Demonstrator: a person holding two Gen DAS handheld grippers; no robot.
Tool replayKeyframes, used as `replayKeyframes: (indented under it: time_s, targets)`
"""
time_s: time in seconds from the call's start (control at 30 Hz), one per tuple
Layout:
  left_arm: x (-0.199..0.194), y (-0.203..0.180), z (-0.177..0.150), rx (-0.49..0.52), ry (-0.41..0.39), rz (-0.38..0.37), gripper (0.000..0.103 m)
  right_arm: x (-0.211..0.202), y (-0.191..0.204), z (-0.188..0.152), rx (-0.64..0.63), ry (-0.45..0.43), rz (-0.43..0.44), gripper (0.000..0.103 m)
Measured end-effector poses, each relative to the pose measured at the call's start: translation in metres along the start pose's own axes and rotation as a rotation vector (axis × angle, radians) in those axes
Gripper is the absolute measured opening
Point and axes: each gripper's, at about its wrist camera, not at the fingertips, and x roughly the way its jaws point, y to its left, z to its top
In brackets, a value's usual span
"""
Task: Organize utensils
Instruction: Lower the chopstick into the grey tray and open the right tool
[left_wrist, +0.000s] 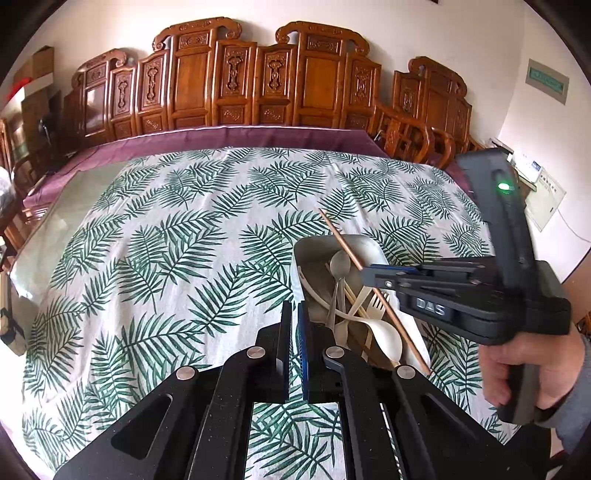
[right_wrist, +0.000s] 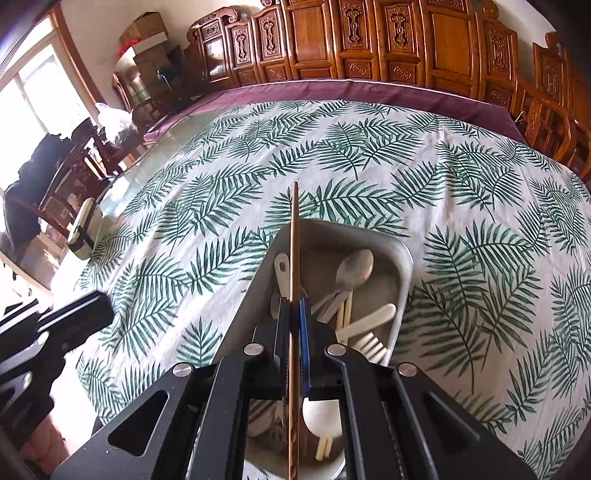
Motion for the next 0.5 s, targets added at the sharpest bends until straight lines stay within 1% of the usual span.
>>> replayKeyframes:
  time_s: [0.23, 0.5]
  targets:
    - [-0.007, 0.003, -0.001, 0.0, -0.011, 0.003, 0.002, 0.011, 0.005, 0.004, 0.008, 0.003, -0.015, 0.006]
    - [-0.016, -0.001, 0.0, 0.008, -0.026, 0.007, 0.002, 0.008, -0.001, 0.0, 0.02, -0.001, -0.026, 0.007]
